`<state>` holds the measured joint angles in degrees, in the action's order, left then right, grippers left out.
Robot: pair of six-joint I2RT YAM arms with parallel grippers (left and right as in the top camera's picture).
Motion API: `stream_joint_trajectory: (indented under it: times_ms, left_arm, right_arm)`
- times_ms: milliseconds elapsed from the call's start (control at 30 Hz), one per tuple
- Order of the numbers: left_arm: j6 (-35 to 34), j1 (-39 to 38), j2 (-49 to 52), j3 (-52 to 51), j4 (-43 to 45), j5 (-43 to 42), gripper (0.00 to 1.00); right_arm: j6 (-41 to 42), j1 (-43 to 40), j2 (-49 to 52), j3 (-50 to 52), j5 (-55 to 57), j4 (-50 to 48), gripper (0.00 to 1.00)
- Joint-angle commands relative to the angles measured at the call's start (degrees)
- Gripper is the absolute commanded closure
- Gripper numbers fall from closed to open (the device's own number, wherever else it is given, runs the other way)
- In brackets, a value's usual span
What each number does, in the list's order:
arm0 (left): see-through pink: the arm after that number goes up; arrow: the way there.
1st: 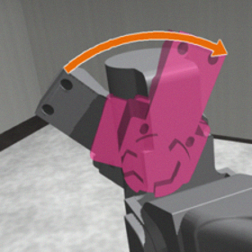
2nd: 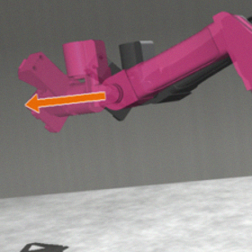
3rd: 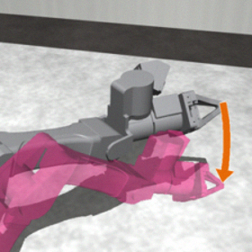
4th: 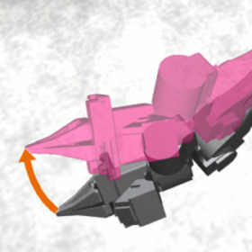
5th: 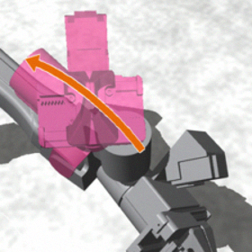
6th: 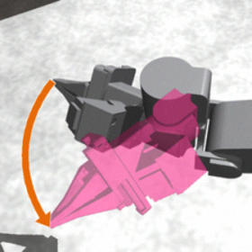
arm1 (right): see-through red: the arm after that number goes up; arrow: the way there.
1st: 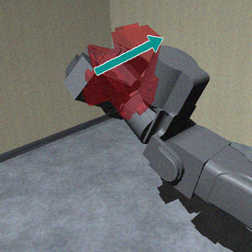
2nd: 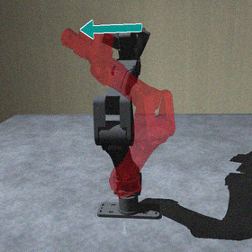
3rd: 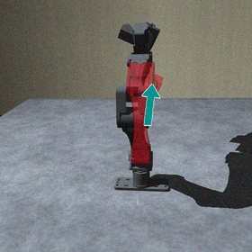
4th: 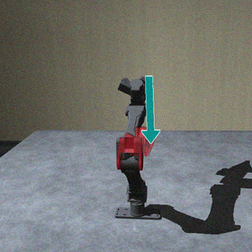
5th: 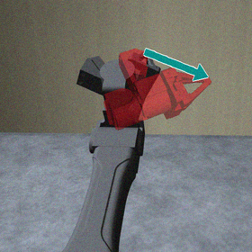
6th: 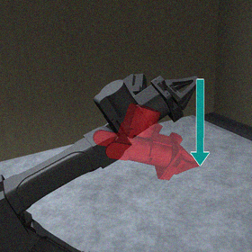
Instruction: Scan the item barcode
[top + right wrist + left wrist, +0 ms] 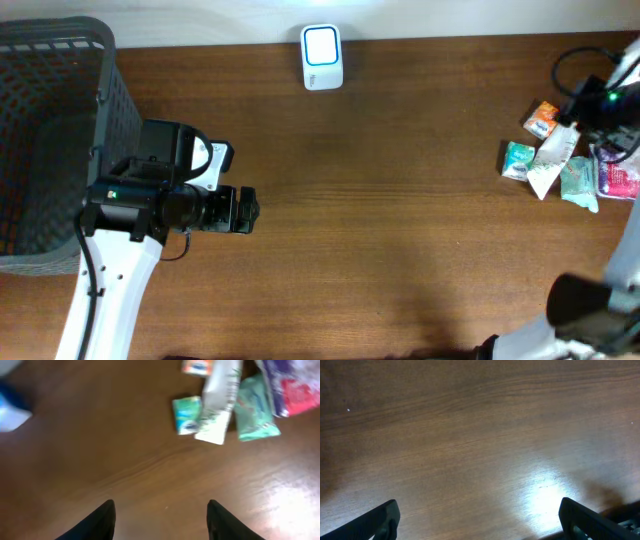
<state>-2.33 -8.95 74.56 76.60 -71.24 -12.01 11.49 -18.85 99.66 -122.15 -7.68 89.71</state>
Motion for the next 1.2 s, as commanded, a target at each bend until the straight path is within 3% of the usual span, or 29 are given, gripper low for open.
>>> stream_joint_trajectory:
  times_ms: [0, 100, 133, 233, 300, 400, 700, 800, 867, 967, 1067, 1167]
  left_arm:
    - [1.3, -0.2, -0.3, 0.1, 0.0, -0.2, 0.01]
    - [1.3, -0.2, -0.3, 0.1, 0.1, -0.2, 0.01]
    - [1.3, -0.2, -0.3, 0.1, 0.1, -0.2, 0.01]
    - [1.3, -0.2, -0.3, 0.1, 0.1, -0.2, 0.01]
    - [1.3, -0.2, -0.3, 0.1, 0.1, -0.2, 0.01]
    - [1.3, -0.2, -0.3, 0.1, 0.1, -0.2, 0.01]
    - [1.3, -0.2, -0.3, 0.1, 0.1, -0.2, 0.01]
    - [1.3, -0.2, -0.3, 0.1, 0.1, -0.2, 0.01]
    - [1.3, -0.2, -0.3, 0.1, 0.1, -0.2, 0.01]
    - [1.3, -0.2, -0.3, 0.1, 0.1, -0.2, 0.01]
    - [1.3, -0.2, -0.3, 0.1, 0.0, -0.2, 0.01]
    - [1.3, -0.2, -0.3, 0.1, 0.1, -0.2, 0.01]
  right_arm:
    - [-2.3, 8.8, -9.1, -0.4, 1.7, 2.2, 0.47]
    - [-2.3, 18.6, -19.9, 7.1, 5.3, 1.3, 0.44]
    - [-2.3, 21.2, -26.0, 14.7, 5.4, -1.0, 0.43]
    - [-2.3, 21.9, -37.4, 30.5, 5.3, -6.8, 0.39]
    - [-2.3, 21.9, -43.3, 38.6, 5.3, -7.1, 0.01]
    - [-2.3, 21.9, -46.5, 42.9, 5.2, -1.8, 0.01]
    - [-2.3, 21.9, -45.5, 42.9, 5.4, -1.2, 0.01]
    - [-7.2, 21.9, -45.3, 43.2, 5.3, -1.6, 0.01]
    - [-12.9, 21.9, -46.6, 43.3, 5.4, -4.8, 0.01]
    - [-13.7, 21.9, -52.5, 45.4, 5.3, -14.1, 0.01]
    - [-13.6, 21.9, -60.9, 53.2, 2.7, -20.7, 0.01]
    - [-14.8, 21.9, -61.7, 60.0, 2.3, -23.0, 0.01]
